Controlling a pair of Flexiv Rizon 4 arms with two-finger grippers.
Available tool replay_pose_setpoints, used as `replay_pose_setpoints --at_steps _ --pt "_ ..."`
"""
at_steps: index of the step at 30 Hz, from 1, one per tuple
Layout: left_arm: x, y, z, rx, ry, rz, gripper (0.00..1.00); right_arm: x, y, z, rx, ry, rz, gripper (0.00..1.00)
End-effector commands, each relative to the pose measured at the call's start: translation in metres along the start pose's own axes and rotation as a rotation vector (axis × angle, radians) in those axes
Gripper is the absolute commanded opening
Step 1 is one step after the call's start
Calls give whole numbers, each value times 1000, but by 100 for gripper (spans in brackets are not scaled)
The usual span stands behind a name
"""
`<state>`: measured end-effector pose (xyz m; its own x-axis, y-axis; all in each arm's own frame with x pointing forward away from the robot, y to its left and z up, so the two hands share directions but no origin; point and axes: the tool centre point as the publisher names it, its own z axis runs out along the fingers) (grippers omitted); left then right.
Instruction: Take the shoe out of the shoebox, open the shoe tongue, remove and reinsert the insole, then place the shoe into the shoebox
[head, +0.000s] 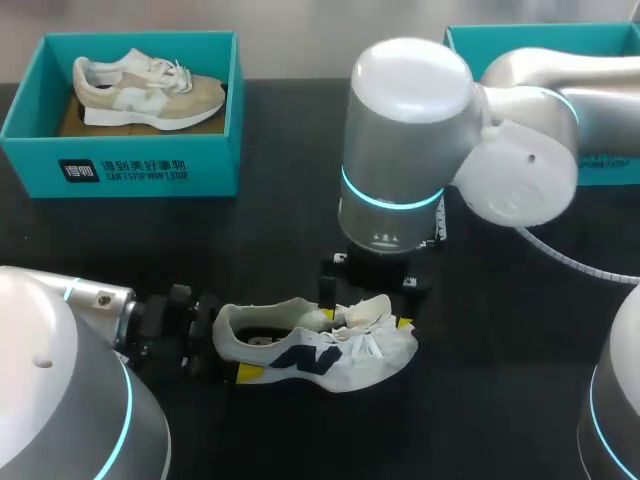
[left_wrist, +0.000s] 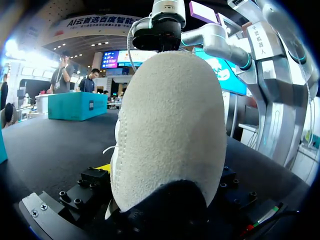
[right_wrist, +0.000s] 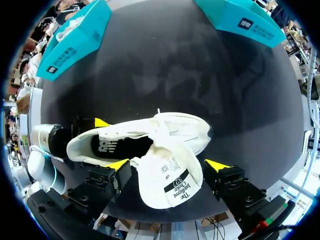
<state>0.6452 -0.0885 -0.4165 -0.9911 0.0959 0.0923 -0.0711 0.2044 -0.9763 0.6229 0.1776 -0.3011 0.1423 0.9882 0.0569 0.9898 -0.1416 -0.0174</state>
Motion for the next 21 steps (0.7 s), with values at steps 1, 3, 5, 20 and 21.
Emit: replay_pose_setpoints --at_steps 1,3,5,20,21 --pt "-1 2 1 0 0 0 0 10 -12 7 -29 -70 85 93" --pt "-1 2 1 0 0 0 0 10 -14 9 -30 -69 106 85" --pt "-1 2 1 0 0 0 0 10 -15 11 -34 -58 120 79" --pt "-1 2 1 0 0 0 0 16 -22 18 -34 -56 190 20" --pt "-1 2 1 0 0 0 0 17 -21 18 -31 -55 188 5"
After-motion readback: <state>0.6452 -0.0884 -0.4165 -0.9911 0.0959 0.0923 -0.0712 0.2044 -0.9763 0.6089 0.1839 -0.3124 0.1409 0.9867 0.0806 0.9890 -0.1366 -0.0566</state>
